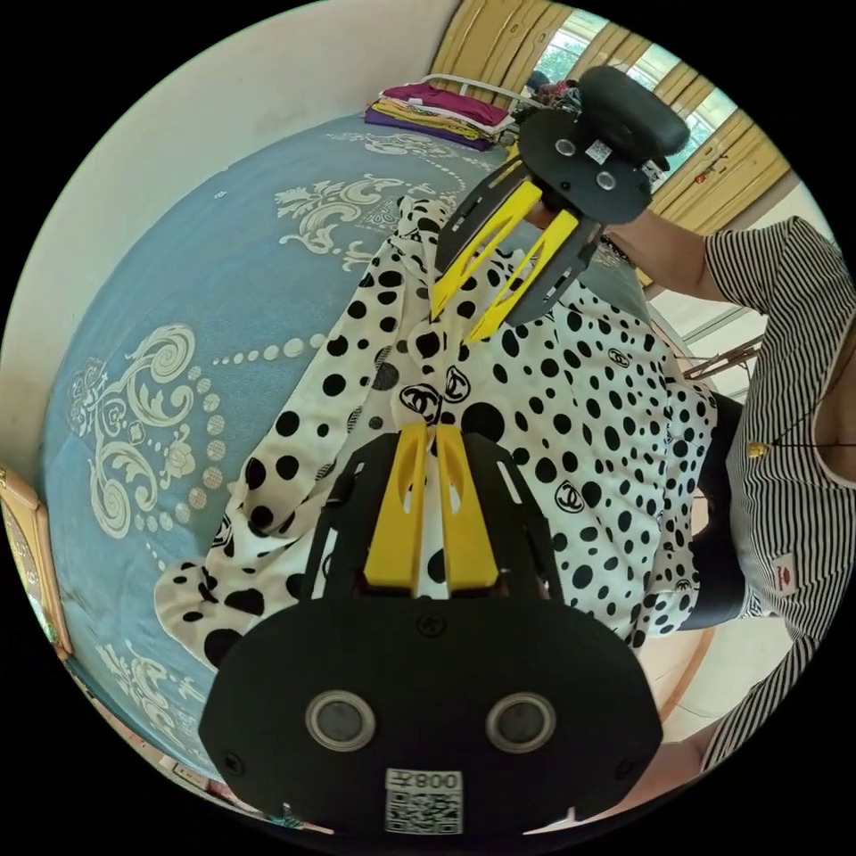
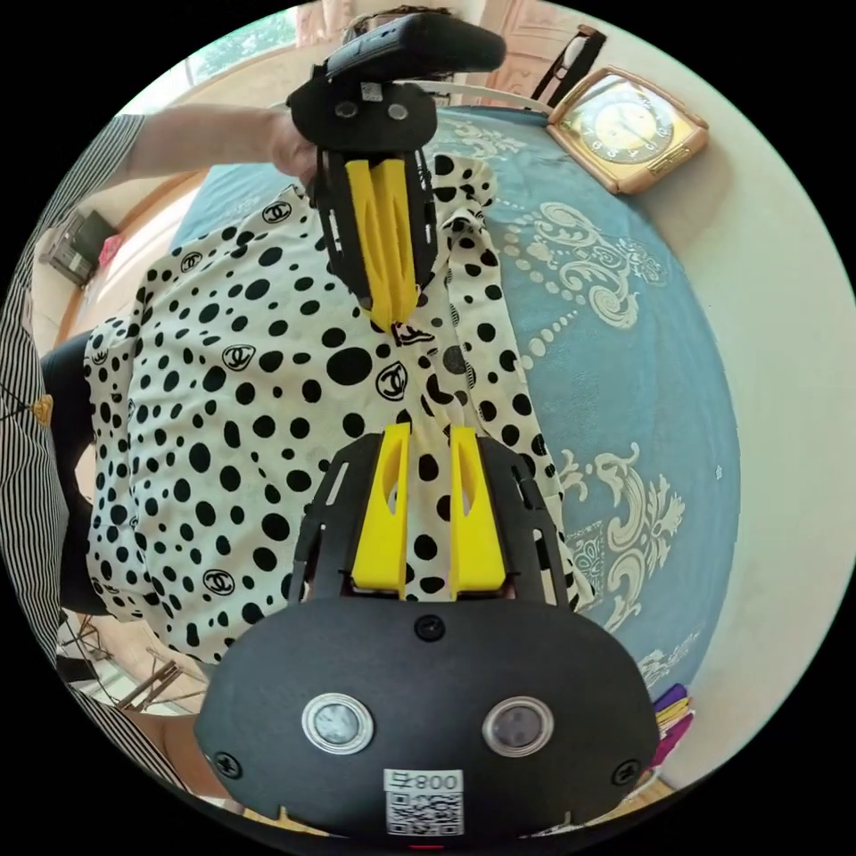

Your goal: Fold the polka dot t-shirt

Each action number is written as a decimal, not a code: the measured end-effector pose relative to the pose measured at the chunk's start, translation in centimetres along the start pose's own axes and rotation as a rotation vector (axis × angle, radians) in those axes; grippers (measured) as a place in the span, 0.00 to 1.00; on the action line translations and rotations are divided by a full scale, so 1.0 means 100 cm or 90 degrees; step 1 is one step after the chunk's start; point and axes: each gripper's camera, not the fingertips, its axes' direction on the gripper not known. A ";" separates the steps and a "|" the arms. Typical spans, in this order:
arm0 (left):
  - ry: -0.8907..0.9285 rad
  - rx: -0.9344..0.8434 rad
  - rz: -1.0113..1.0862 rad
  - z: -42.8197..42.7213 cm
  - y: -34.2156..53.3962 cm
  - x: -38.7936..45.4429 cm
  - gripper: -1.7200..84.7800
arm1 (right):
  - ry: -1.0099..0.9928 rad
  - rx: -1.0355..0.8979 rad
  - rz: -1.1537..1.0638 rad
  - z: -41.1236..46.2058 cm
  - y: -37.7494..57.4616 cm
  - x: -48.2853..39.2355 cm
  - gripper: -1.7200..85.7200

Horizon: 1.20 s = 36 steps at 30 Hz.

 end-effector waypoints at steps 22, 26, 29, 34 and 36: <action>0.199 -0.018 0.069 -0.018 -0.060 -0.097 0.04 | -0.355 -0.080 -0.074 0.064 -0.054 0.135 0.03; 0.320 0.007 0.009 -0.018 -0.061 -0.135 0.04 | -0.414 -0.097 -0.037 0.083 -0.060 0.169 0.05; 0.347 -0.014 -0.048 -0.012 -0.063 -0.161 0.05 | -0.436 -0.103 0.001 0.097 -0.065 0.191 0.07; 0.290 -0.001 -0.087 -0.023 -0.057 -0.177 0.09 | -0.373 -0.078 0.068 0.096 -0.058 0.216 0.12; 0.257 0.032 -0.089 -0.033 -0.054 -0.175 0.11 | -0.353 -0.056 0.080 0.090 -0.050 0.221 0.12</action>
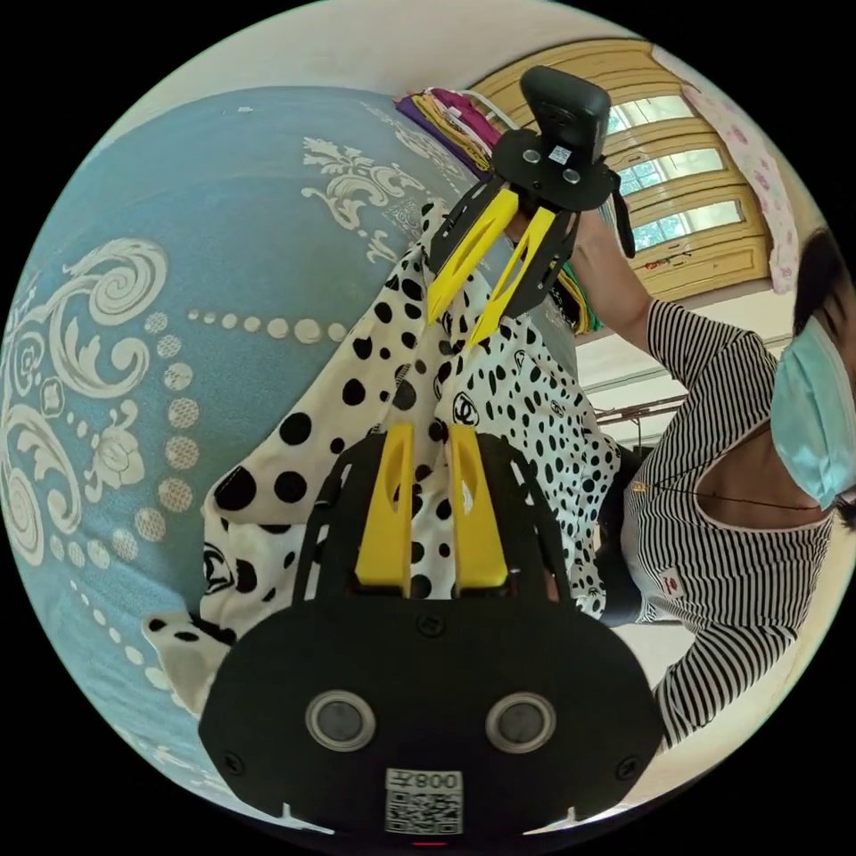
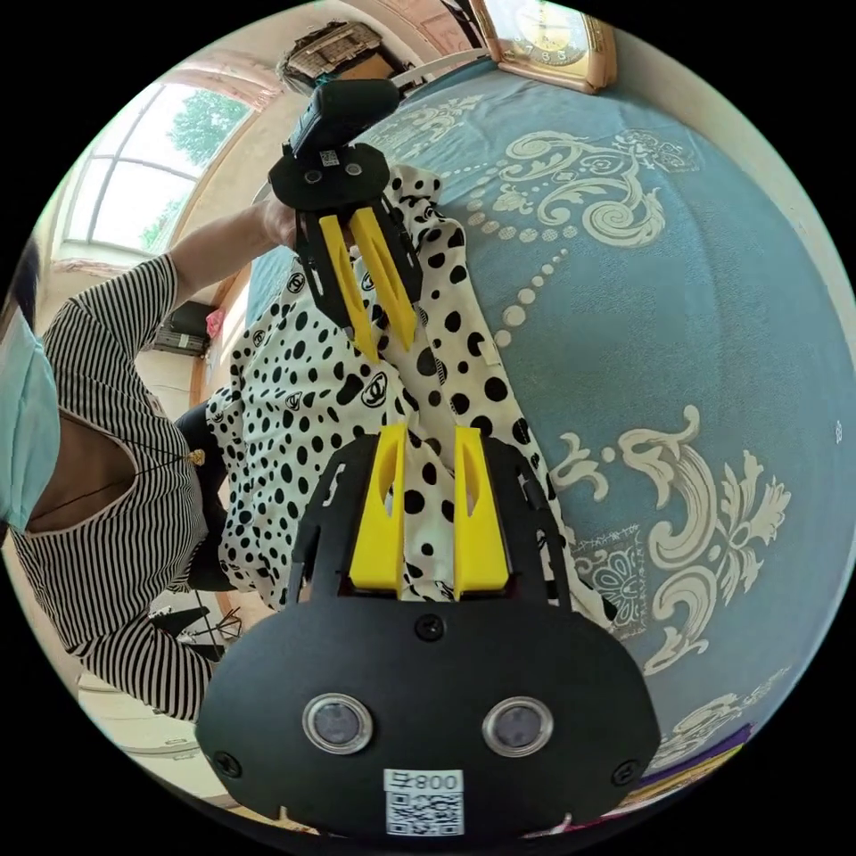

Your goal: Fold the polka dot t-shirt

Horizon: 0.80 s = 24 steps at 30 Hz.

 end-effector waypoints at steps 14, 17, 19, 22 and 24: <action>0.111 -0.031 0.061 0.016 -0.024 0.010 0.04 | 0.103 -0.039 -0.073 -0.009 0.021 -0.011 0.03; 0.109 -0.040 0.014 0.018 -0.020 -0.002 0.05 | 0.092 -0.023 -0.057 -0.016 0.025 -0.002 0.04; 0.114 -0.007 -0.009 0.011 -0.013 -0.007 0.06 | 0.090 -0.020 -0.038 -0.018 0.027 0.004 0.05; 0.066 0.038 -0.021 0.000 -0.001 -0.003 0.09 | 0.099 -0.006 -0.017 -0.024 0.034 0.007 0.08; 0.048 0.063 -0.033 -0.006 0.010 0.001 0.10 | 0.104 0.020 0.001 -0.033 0.044 0.007 0.08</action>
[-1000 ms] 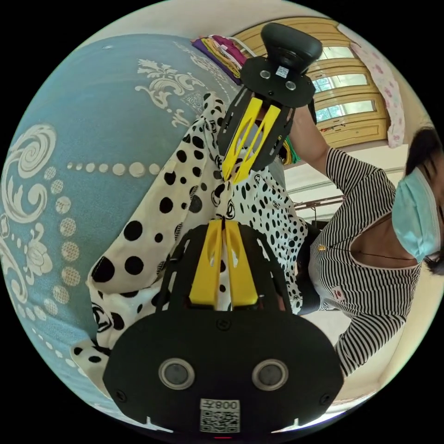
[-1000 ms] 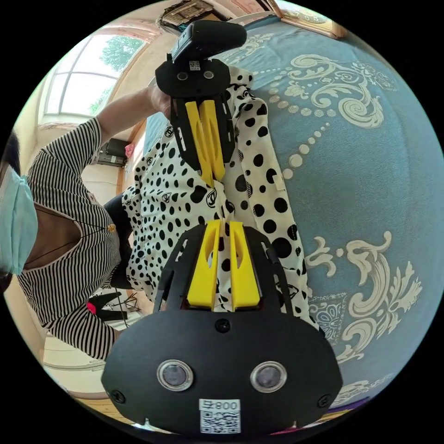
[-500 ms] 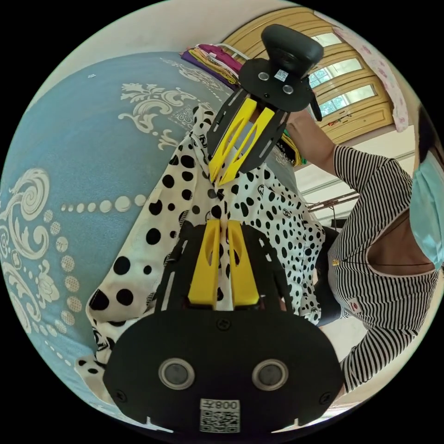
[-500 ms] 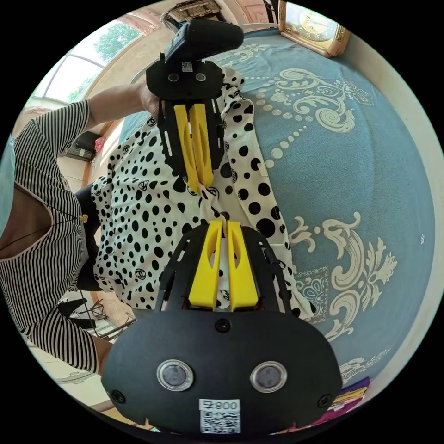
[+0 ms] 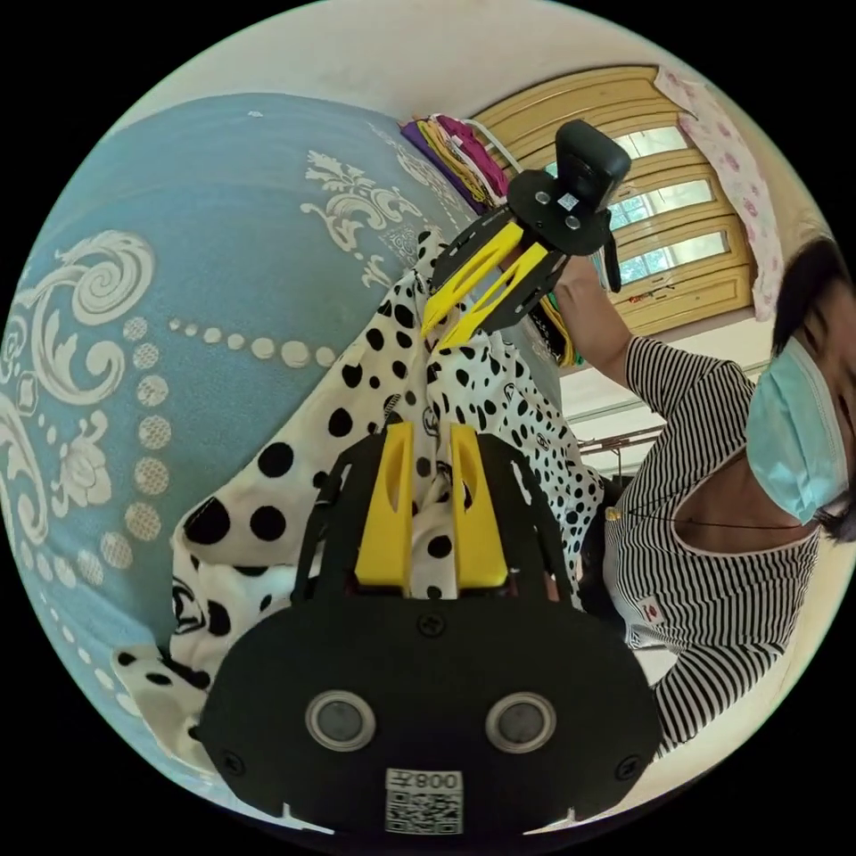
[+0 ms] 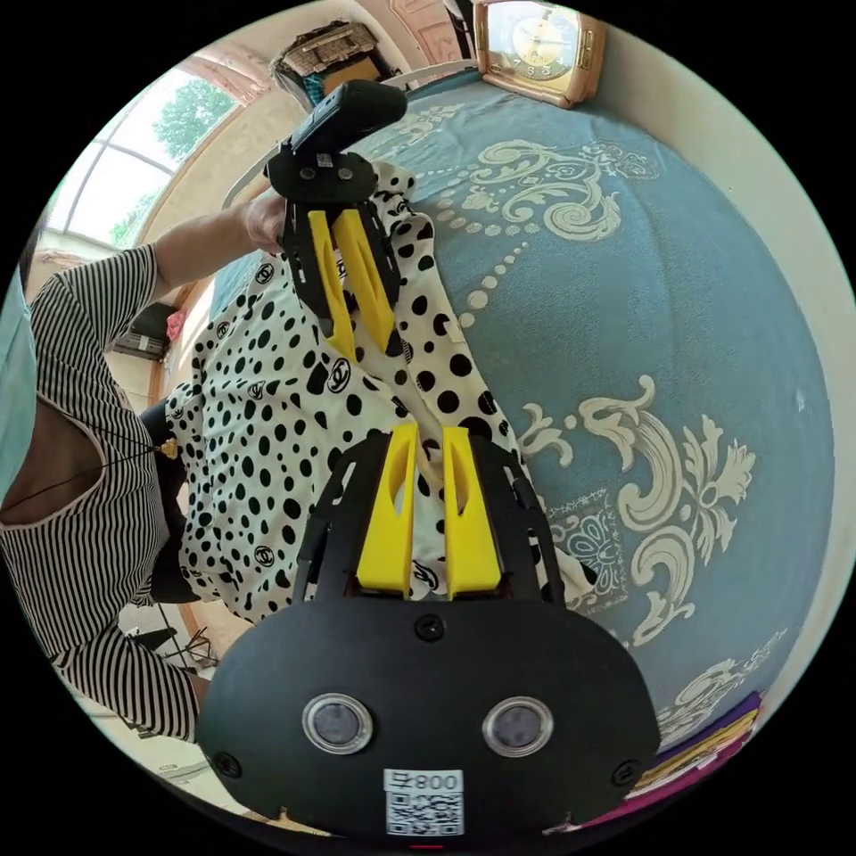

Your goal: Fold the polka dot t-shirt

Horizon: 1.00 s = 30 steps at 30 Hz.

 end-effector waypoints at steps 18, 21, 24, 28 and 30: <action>-0.302 0.243 -0.122 -0.031 0.117 0.043 0.03 | 0.090 0.181 0.206 -0.045 0.095 -0.011 0.03; -0.241 0.264 -0.062 -0.022 0.116 0.066 0.05 | 0.083 0.219 0.223 -0.059 0.113 -0.023 0.04; -0.179 0.204 -0.009 0.004 0.093 0.077 0.07 | 0.065 0.253 0.244 -0.071 0.118 -0.025 0.07; -0.169 0.099 0.031 0.044 0.068 0.086 0.08 | 0.089 0.227 0.269 -0.075 0.103 -0.029 0.08; -0.163 0.077 0.036 0.056 0.066 0.089 0.08 | 0.085 0.208 0.278 -0.071 0.100 -0.031 0.08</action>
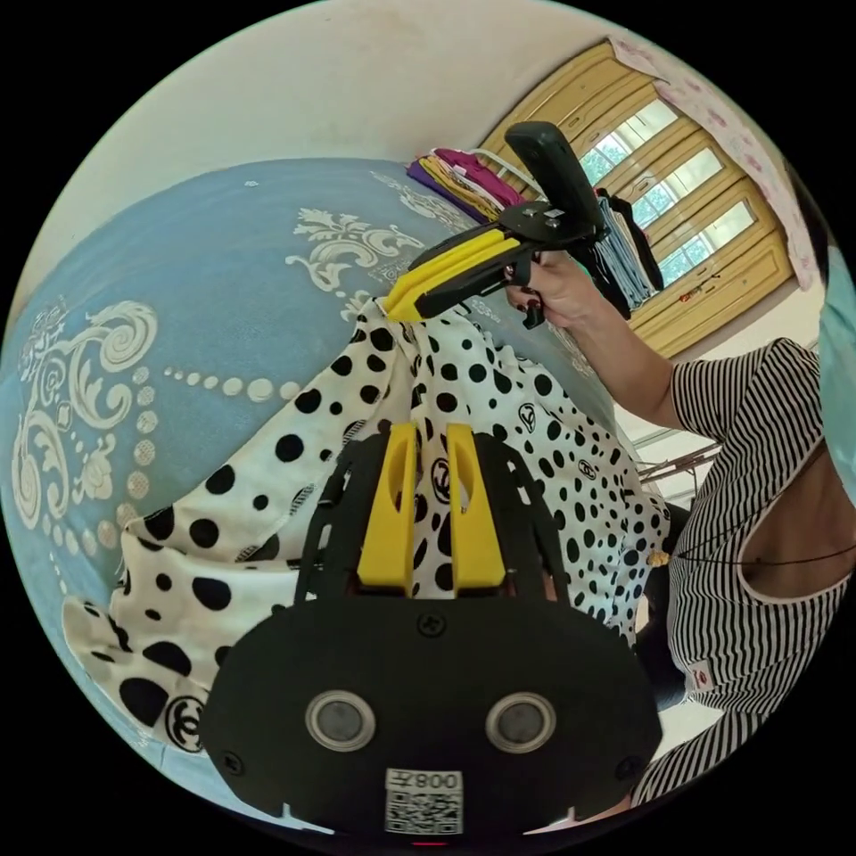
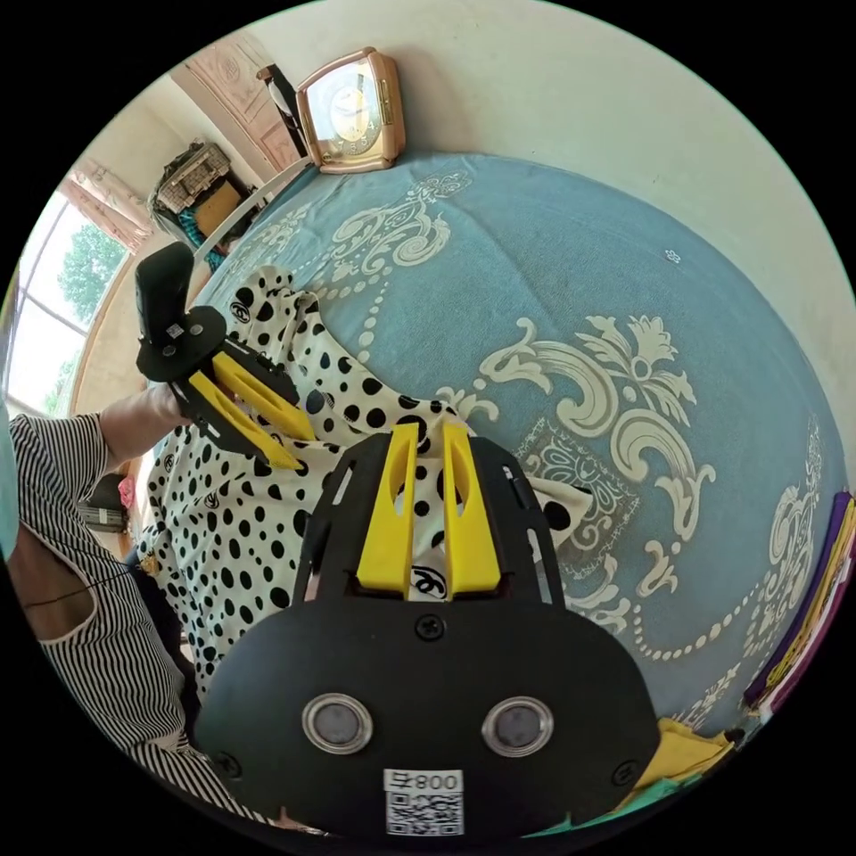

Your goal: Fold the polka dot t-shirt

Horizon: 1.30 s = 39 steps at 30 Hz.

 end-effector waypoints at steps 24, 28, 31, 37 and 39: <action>-0.090 0.172 -0.127 -0.028 0.120 0.038 0.03 | -0.079 0.153 0.090 -0.074 0.077 -0.041 0.04; -0.247 0.183 -0.232 -0.039 0.161 0.036 0.03 | -0.044 0.084 -0.002 -0.063 0.092 -0.095 0.03; -0.248 0.136 -0.275 -0.027 0.170 0.024 0.02 | 0.023 0.031 -0.025 -0.045 0.089 -0.117 0.02; -0.335 0.143 -0.238 -0.023 0.180 0.053 0.02 | 0.025 0.075 0.004 -0.074 0.102 -0.132 0.02; -0.372 0.072 -0.236 -0.009 0.181 0.049 0.02 | 0.048 0.060 0.025 -0.069 0.107 -0.130 0.02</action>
